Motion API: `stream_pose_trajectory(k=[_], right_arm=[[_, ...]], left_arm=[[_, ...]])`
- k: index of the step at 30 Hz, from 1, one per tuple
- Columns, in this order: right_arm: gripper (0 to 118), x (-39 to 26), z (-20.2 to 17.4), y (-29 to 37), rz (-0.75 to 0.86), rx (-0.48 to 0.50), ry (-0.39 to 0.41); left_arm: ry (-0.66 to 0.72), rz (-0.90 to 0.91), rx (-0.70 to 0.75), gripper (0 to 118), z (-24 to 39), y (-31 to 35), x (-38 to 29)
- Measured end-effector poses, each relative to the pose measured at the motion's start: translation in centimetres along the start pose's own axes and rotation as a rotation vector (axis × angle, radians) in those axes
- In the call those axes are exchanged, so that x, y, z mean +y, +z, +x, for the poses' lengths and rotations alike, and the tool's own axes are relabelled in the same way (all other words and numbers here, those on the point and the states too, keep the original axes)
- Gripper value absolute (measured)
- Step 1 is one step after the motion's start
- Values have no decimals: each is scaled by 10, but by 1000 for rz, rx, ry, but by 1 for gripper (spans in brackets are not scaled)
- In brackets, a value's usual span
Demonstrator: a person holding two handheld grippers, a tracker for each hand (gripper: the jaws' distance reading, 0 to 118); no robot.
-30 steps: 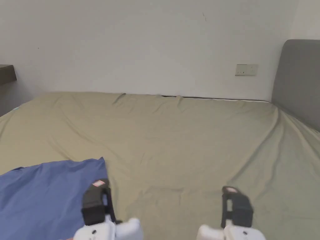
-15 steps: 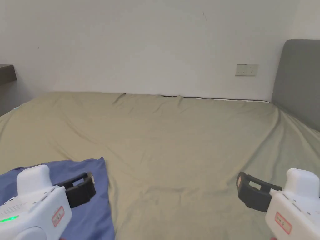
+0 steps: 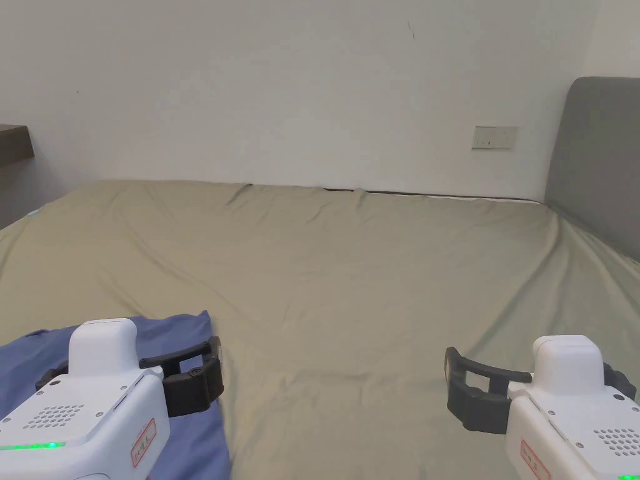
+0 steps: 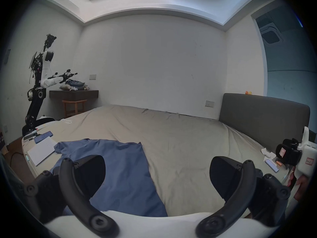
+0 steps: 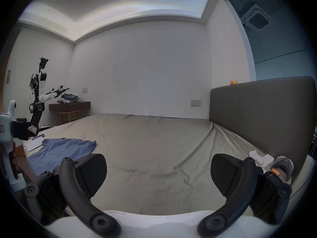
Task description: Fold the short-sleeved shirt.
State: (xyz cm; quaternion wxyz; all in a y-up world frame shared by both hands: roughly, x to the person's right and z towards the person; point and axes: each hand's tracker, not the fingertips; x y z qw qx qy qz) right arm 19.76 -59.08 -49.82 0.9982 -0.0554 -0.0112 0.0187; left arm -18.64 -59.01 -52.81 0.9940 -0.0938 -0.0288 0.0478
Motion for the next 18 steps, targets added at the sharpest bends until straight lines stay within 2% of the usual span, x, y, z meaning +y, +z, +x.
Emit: stream_pose_trajectory(k=[5, 12, 18], right_arm=[[118, 0, 0, -1, -9, -22, 6], [118, -1, 8, -2, -24, -12, -31], [118, 0, 8, -2, -17, -47, -34]], left_arm=[[-60, 24, 13, 118, 3, 1, -4], [-53, 26, -11, 118, 2, -1, -3], [-56, 12, -9, 118, 0, -2, -1]])
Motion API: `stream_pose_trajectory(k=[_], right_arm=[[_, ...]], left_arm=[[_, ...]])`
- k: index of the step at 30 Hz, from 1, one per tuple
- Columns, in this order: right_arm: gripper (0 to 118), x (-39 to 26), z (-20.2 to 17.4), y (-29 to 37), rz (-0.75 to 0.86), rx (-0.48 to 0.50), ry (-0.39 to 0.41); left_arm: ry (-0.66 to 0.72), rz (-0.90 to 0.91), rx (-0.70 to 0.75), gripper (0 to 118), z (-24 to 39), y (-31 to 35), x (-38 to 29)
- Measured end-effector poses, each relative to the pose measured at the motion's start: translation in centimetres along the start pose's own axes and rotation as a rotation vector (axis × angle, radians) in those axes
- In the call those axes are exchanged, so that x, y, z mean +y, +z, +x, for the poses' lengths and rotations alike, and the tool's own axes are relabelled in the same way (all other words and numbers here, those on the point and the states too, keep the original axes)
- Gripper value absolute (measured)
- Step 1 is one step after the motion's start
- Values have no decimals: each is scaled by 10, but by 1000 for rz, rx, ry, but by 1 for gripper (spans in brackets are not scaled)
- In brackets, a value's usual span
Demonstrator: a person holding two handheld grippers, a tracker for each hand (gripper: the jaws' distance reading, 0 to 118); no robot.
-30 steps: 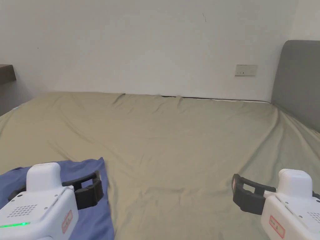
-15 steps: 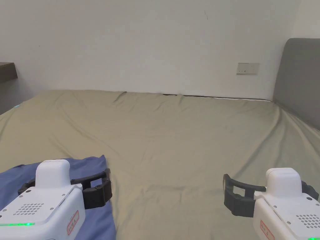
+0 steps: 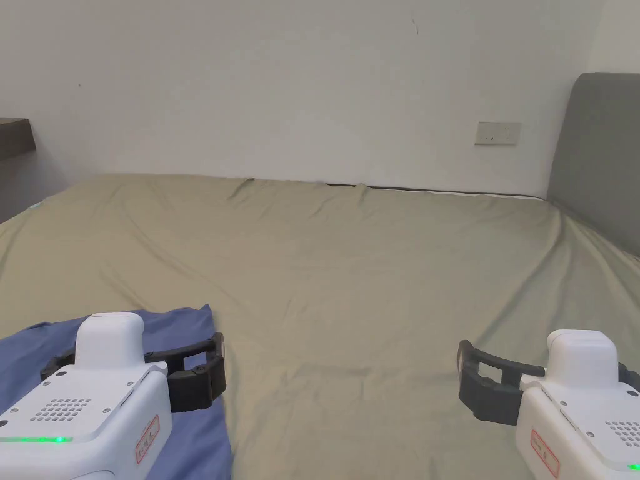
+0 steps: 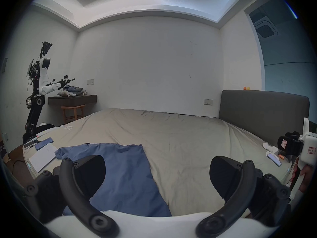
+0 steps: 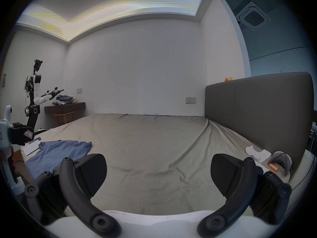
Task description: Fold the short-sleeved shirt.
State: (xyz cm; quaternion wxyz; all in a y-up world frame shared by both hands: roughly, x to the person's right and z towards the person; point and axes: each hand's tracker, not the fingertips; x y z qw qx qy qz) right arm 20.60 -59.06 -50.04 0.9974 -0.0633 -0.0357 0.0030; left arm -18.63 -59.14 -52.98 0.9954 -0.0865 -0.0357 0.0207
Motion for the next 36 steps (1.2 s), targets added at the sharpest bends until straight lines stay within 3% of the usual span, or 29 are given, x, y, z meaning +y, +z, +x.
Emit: stream_pose_trajectory(k=[14, 16, 17, 18, 19, 20, 21, 24, 30, 36], right_arm=[[118, 4, 3, 0, -28, 14, -16], [107, 7, 3, 1, -37, 24, -20], [88, 9, 4, 2, -39, 32, -25], [52, 12, 4, 4, -32, 46, -35], [8, 14, 4, 5, -26, 52, -38], [6, 15, 3, 6, -17, 42, -37], [6, 14, 2, 9, 19, -28, -20], [6, 20, 3, 8, -1, 7, -18], [3, 18, 4, 9, -21, -18, -34], [3, 24, -8, 6, 15, 5, 35]], left_arm=[[-8, 5, -3, 118, 4, 2, 2], [-3, 0, -3, 118, 4, 3, 5], [4, 6, -6, 109, 4, 5, 8], [10, 21, -12, 86, 4, 8, 11], [2, 34, -7, 39, 5, 10, 14], [-20, 48, 18, 12, 8, 11, 15], [-28, 59, 38, 7, 8, 12, 16], [2, 35, -17, 0, 3, 13, 19], [16, 62, 14, 0, -3, 18, 26], [-40, 96, 47, 0, -6, 28, 29]])
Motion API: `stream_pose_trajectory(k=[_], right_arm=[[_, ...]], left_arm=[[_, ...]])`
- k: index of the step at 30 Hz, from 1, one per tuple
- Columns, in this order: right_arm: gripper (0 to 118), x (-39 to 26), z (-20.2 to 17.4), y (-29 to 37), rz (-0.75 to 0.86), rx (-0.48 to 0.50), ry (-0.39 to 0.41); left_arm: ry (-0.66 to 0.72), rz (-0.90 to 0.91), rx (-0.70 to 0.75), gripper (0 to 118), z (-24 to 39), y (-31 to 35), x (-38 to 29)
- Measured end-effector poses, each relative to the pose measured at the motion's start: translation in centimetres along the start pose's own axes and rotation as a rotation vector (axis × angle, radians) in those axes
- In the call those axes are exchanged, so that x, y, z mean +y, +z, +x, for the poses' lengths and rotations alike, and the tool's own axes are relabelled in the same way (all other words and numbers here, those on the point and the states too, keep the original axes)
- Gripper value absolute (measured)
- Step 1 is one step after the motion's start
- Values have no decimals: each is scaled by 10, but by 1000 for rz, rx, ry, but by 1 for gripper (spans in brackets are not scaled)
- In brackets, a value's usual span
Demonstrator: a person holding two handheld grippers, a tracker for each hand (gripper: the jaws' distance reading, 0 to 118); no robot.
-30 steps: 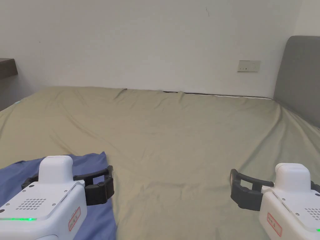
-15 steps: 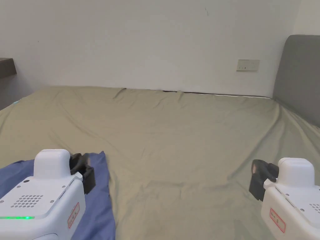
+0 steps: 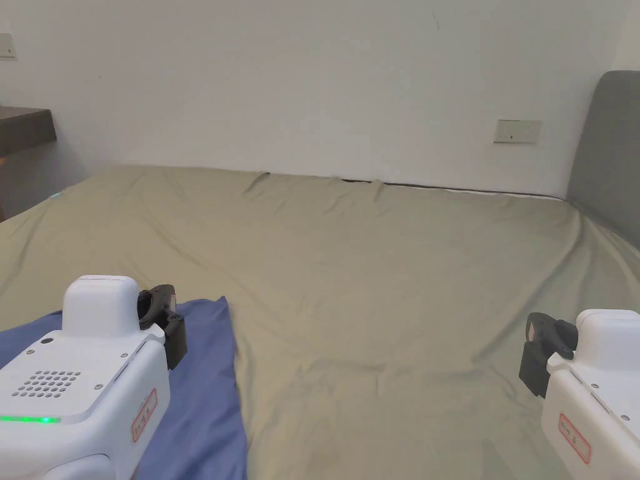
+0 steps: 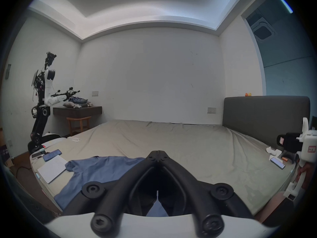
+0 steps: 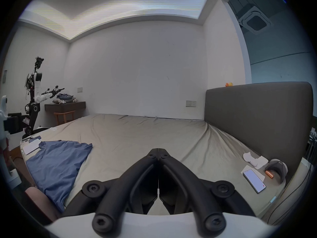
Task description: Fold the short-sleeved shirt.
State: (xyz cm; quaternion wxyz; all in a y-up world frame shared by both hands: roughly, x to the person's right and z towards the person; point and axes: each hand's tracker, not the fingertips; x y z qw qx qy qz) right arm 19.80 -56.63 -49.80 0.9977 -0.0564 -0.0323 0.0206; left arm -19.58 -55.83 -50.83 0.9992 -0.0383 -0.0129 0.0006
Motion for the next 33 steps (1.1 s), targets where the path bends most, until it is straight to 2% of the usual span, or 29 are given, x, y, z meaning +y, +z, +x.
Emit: stream_pose_trajectory(k=[3, 7, 10, 14, 19, 25, 27, 31, 33], right_arm=[[3, 4, -16, -3, 13, 29, 15], [3, 8, -58, -15, -16, 130, 31], [3, 10, -103, -26, -57, 282, 5], [3, 8, -163, -29, -70, 457, 48], [3, 11, -203, -32, -62, 577, 98], [3, 18, -208, -64, -94, 594, 69], [3, 19, -199, -74, -101, 585, 63], [3, 19, -170, -95, -125, 556, 101], [3, 18, -154, -103, -139, 523, 94]], left_arm=[[-22, -5, 34, 0, -9, 7, -1], [-24, -56, 131, 0, -38, 22, -3], [14, -70, 216, 0, -71, 41, -9], [32, -90, 325, 0, -109, 68, -12], [28, -89, 407, 0, -135, 87, -13], [79, -150, 378, 0, -131, 59, -10], [47, -173, 369, 0, -124, 38, -10], [-53, -344, 253, 0, -119, -32, -22], [37, -340, 222, 0, -114, -72, -27]])
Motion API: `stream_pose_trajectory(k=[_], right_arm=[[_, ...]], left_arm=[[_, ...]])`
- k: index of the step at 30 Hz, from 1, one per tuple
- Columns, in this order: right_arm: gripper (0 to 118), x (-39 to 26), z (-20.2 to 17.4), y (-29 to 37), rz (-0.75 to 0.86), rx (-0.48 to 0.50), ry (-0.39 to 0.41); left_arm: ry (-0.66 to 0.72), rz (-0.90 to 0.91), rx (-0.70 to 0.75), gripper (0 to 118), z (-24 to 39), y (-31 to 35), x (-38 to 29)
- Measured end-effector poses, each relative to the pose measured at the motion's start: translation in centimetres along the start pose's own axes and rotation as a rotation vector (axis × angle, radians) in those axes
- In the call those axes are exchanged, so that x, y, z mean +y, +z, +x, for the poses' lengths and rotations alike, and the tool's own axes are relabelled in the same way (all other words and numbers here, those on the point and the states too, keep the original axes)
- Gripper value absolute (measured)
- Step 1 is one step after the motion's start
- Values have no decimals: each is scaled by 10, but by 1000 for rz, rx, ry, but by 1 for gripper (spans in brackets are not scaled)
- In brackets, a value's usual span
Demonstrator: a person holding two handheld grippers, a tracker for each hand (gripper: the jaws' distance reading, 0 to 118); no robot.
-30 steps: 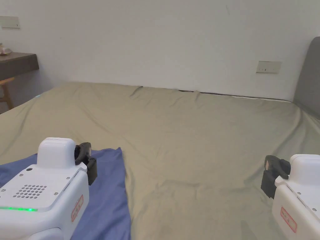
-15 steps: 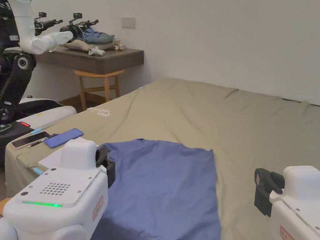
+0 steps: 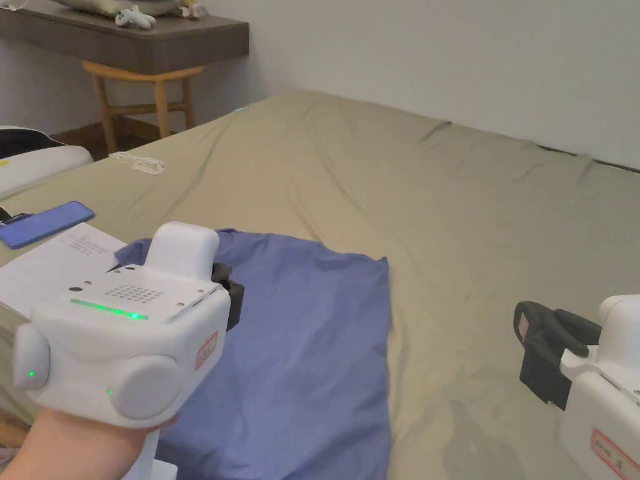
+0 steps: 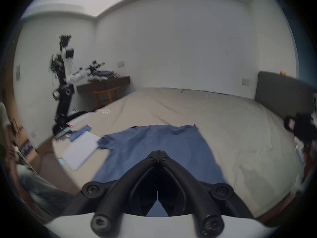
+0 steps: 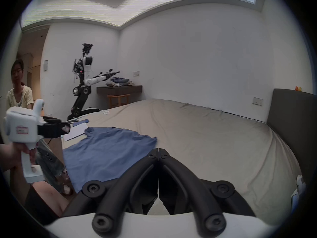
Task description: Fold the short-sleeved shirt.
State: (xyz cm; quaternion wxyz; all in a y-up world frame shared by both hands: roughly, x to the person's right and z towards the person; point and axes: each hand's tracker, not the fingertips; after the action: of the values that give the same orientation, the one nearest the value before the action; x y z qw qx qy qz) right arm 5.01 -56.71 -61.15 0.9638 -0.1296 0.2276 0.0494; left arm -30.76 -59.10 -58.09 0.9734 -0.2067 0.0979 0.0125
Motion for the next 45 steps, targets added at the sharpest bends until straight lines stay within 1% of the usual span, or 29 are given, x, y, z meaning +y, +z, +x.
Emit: stream_pose_trajectory(k=[2, 3, 4, 5, 6, 7, 9, 11, 14, 15, 16, 17, 18, 19, 20, 21, 22, 25, 27, 30, 33, 35, 36, 38, 41, 43, 45], right_arm=[[3, -3, 17, -2, -24, -32, -14], [3, -5, 25, -2, -33, -52, -12], [3, -7, 33, -2, -37, -70, -13], [3, -9, 40, -1, -40, -86, -16], [3, -11, 46, 0, -44, -100, -23], [3, -12, 49, 1, -49, -114, -30], [3, -17, 53, 3, -66, -128, -43], [3, -24, 58, 3, -89, -136, -48], [3, -34, 60, 1, -117, -136, -56], [3, -37, 61, 0, -125, -134, -63], [3, -39, 62, -2, -132, -134, -71], [3, -41, 63, -3, -137, -134, -78], [3, -44, 64, -3, -139, -133, -89], [3, -46, 65, -3, -140, -134, -102], [3, -48, 68, -3, -144, -133, -119], [3, -50, 68, -4, -150, -129, -138], [3, -51, 68, -3, -151, -126, -153], [3, -52, 66, 4, -146, -117, -170], [3, -49, 63, 11, -135, -107, -165], [3, -44, 63, 20, -117, -98, -157], [3, -35, 65, 30, -81, -88, -192], [3, -28, 65, 36, -66, -90, -196], [3, -28, 70, 41, -56, -98, -184], [3, -22, 74, 51, -31, -107, -177], [3, -14, 80, 73, 1, -125, -182], [3, -11, 89, 90, 24, -156, -190], [3, -8, 99, 108, 46, -191, -204]], left_arm=[[74, -62, -49, 1, 18, -48, 7], [85, -122, -51, 24, 29, -76, 9], [94, -169, -49, 83, 39, -103, 8], [101, -238, -44, 118, 48, -129, 6], [124, -319, -45, 118, 55, -156, 2], [147, -305, -62, 118, 65, -169, 0], [114, -364, -40, 118, 75, -203, -6], [93, -371, -38, 118, 86, -225, -11], [1, -472, -13, 117, 96, -253, -23], [-29, -456, 24, 101, 100, -255, -29], [-59, -460, 6, 89, 102, -257, -34], [-59, -460, -16, 83, 103, -258, -38], [-74, -389, 33, 62, 108, -245, -35], [-90, -391, -22, 31, 113, -240, -36], [-111, -381, -71, 9, 121, -234, -38], [-171, -351, -40, 4, 125, -230, -36], [-217, -341, 5, 4, 126, -225, -37], [-73, -354, -82, 4, 101, -218, -30], [-3, -286, -92, 3, 86, -202, -18], [35, -189, -107, 3, 70, -169, 13], [70, -114, -119, 3, 54, -143, 56], [110, -68, -146, 3, 48, -126, 88], [109, -36, -148, 3, 52, -117, 104], [61, 25, -183, 3, 66, -96, 139], [62, 97, -287, 3, 101, -72, 186], [58, 109, -400, 3, 141, -57, 212], [9, 130, -471, 3, 185, -43, 229]])
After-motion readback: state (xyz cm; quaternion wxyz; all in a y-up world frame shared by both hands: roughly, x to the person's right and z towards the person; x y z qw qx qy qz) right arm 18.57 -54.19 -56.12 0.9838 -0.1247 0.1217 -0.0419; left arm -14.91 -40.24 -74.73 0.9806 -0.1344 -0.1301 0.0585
